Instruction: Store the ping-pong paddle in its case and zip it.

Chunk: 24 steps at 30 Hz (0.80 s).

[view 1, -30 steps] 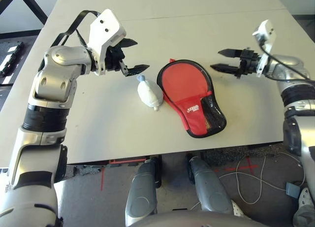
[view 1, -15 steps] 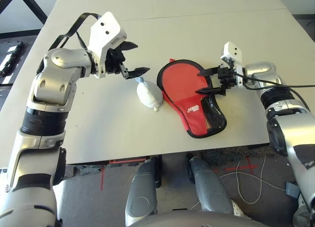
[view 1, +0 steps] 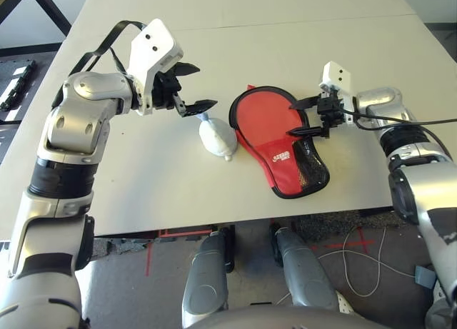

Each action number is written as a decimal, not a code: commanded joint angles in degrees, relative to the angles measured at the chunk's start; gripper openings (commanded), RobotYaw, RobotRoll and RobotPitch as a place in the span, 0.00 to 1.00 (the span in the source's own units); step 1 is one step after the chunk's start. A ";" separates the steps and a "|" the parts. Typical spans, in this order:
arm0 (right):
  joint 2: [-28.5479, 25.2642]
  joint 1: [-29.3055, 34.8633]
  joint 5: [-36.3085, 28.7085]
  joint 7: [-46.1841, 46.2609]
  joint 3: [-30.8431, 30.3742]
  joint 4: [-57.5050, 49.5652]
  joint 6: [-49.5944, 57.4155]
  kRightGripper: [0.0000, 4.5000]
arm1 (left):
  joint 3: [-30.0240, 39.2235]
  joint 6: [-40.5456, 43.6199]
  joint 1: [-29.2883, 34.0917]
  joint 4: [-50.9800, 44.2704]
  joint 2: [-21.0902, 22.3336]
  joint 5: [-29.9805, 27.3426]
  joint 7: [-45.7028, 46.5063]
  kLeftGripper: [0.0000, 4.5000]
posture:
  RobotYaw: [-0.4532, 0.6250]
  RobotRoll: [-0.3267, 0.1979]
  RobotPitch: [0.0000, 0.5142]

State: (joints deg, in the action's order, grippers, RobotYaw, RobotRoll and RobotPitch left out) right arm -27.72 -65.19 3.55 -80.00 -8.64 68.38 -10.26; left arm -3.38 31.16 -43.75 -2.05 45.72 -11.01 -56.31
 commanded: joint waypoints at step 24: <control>0.65 1.85 4.56 1.27 -3.00 2.88 -0.82 1.00 | 3.15 22.14 4.30 -14.81 5.42 -15.22 -2.75 1.00 | 0.44 0.62 0.53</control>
State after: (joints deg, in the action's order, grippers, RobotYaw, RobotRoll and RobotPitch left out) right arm -27.55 -65.90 4.84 -79.17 -9.37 68.89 -11.62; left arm 0.07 50.51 -40.58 -14.86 50.72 -24.89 -59.80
